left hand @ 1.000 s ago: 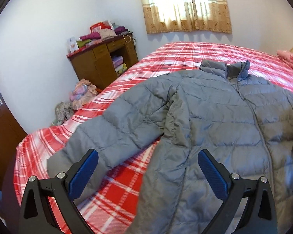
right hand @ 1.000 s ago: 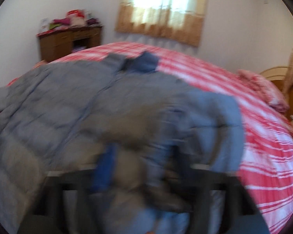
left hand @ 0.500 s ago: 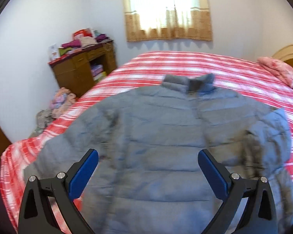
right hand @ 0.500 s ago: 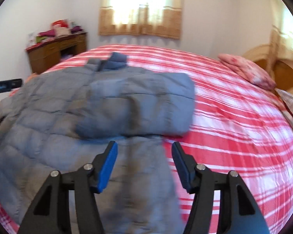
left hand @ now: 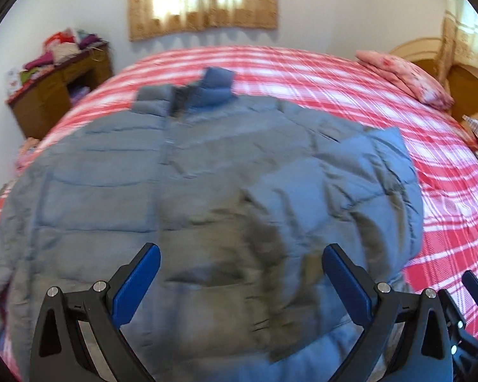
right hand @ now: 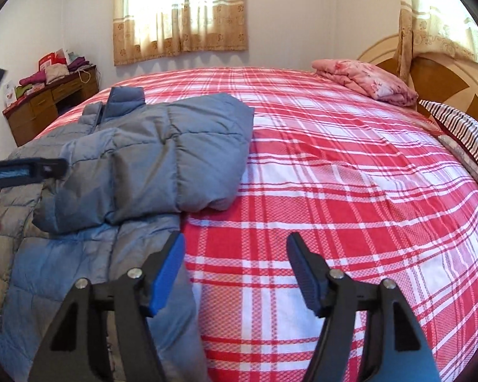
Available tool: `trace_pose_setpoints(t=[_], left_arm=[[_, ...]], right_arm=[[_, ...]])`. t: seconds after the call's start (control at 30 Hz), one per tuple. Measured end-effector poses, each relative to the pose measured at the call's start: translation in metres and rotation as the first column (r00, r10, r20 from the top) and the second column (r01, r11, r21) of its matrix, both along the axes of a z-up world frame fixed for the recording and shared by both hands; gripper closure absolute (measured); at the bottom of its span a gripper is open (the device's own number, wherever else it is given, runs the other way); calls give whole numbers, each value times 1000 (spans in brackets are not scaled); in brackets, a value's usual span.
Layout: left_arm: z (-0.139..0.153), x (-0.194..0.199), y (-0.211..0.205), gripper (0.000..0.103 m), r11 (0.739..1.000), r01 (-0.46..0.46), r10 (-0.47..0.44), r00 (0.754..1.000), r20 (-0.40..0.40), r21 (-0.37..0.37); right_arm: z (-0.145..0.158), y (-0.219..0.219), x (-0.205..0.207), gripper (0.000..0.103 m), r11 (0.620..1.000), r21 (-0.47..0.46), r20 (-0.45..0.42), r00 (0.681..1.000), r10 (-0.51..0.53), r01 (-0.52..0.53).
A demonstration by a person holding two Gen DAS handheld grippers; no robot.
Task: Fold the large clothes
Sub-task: 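Lay the sleeve across the jacket body and open the right gripper, then grasp the other sleeve with the left gripper and fold it across the body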
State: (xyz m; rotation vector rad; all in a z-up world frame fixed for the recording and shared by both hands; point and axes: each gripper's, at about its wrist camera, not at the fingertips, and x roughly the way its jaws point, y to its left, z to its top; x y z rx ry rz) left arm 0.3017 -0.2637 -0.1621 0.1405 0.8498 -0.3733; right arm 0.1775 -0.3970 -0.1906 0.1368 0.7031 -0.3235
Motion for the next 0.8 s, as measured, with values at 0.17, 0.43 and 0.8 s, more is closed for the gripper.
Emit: trace_pose_setpoints(t=[0.17,0.43,0.8], left_arm=[[4,2,-5,94,996,83,-83,997,-6,-38],[70,2,85,94,999,-32,36,974,224,-25],[16,30,166,93,981,-181,169,973,154,69]], right_arm=[[-12,-2,1,33,1000,3,-26,1000,-5,5],[-24,4,5,31,999,-31,-69,998,-14,12],[-32,14,6,31,997,-76,-101,995,-17,9]])
